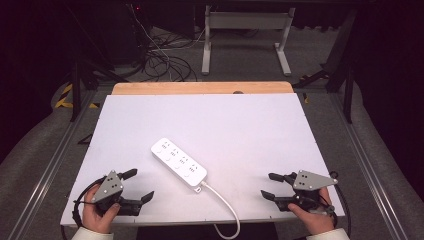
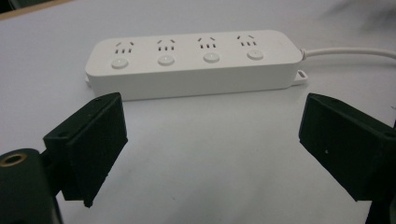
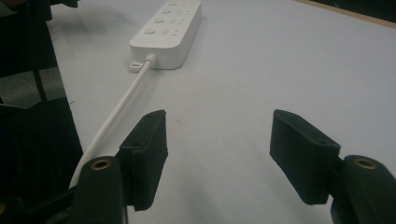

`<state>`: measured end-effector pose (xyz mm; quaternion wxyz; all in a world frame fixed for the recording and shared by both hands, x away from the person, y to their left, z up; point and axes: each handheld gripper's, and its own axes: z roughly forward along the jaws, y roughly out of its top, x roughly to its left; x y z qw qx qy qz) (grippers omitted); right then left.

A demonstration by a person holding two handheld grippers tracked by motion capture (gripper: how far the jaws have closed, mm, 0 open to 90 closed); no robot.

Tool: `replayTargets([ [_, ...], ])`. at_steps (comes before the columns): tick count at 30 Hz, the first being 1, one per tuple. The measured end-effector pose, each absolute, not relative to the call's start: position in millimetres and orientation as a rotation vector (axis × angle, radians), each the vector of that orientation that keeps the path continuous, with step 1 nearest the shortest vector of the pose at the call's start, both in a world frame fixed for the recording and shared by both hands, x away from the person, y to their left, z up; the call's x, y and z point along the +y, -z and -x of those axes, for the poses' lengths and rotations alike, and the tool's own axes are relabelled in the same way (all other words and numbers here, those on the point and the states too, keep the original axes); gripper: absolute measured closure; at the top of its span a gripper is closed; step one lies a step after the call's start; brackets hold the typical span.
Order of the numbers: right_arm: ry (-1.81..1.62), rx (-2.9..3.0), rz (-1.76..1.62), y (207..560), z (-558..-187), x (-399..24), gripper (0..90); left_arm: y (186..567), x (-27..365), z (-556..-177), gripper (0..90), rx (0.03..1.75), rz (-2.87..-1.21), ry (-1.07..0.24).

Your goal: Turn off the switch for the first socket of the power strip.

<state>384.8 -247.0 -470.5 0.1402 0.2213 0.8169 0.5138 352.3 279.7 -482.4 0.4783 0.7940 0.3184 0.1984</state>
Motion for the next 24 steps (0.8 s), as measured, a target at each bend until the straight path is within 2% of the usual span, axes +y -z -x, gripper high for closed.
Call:
replayTargets([
  [24, -1.481, 2.361, -0.637, 470.2, -384.6, -247.4, 36.6, 476.3, 277.5, -343.4, 7.5, 0.788, -1.906, -0.549],
])
